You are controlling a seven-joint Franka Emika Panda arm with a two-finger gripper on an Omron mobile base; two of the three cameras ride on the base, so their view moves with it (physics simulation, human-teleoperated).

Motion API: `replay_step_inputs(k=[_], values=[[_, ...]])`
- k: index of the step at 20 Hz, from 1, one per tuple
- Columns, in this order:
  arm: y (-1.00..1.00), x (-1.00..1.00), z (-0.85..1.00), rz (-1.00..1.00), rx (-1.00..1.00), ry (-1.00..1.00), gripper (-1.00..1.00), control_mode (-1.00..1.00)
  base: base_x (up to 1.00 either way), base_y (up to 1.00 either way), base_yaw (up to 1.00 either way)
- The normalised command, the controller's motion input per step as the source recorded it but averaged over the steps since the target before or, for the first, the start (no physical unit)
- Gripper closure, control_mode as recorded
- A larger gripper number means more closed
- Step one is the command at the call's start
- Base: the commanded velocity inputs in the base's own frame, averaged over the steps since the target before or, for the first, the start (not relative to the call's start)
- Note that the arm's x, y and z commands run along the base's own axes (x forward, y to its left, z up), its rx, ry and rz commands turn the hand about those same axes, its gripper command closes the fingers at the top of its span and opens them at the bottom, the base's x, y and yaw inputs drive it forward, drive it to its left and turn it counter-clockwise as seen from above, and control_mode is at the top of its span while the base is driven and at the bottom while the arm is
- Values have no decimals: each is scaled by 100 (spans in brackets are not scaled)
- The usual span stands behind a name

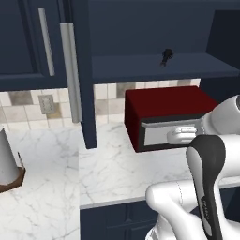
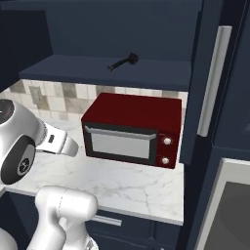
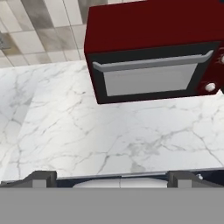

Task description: Locate and retrieve the sponge and dish brush from the cabinet. Place them next to the sink.

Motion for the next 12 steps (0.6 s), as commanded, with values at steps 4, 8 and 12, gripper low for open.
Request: replay_step_inputs(k=[4, 8, 12], values=[[0, 0, 0, 0, 0, 0, -100, -100, 0, 0, 0], [0, -11, 2, 0, 1, -4, -100, -100, 0, 0, 0], [8, -46, 31, -24, 5, -22, -100, -100, 0, 0, 0]])
